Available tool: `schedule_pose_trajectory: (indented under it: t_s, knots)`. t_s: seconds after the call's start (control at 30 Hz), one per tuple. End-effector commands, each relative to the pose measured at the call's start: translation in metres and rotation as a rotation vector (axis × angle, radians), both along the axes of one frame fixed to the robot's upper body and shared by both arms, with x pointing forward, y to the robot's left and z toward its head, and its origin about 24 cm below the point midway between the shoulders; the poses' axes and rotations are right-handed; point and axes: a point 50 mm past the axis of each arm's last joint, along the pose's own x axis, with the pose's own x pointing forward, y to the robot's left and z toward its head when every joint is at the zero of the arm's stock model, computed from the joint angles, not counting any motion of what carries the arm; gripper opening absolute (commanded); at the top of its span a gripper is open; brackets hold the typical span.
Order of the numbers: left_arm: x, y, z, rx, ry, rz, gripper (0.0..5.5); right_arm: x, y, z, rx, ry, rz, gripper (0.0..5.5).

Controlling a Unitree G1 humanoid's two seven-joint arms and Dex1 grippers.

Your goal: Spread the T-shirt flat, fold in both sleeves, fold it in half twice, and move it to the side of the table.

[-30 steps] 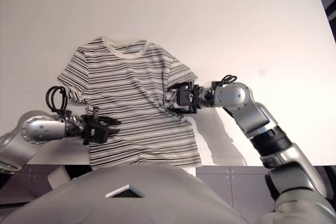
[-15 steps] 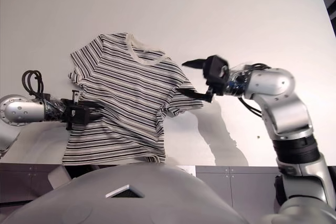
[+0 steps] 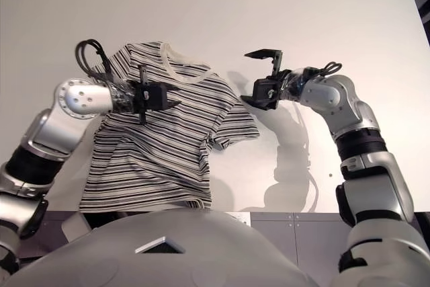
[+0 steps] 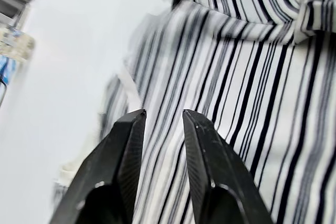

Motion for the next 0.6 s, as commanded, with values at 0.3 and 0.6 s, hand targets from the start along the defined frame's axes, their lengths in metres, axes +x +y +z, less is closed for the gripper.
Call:
schedule_pose_trajectory:
  t_s: [0.3, 0.6]
  knots:
    - [-0.035, 0.020, -0.049, 0.229, 0.077, -0.197, 1.29, -0.004, 0.051, -0.024, 0.151, -0.091, 0.066, 5.48]
    - [-0.047, 0.038, -0.048, 0.258, 0.125, -0.265, 1.29, 0.029, 0.086, 0.002, 0.472, -0.230, -0.110, 5.48]
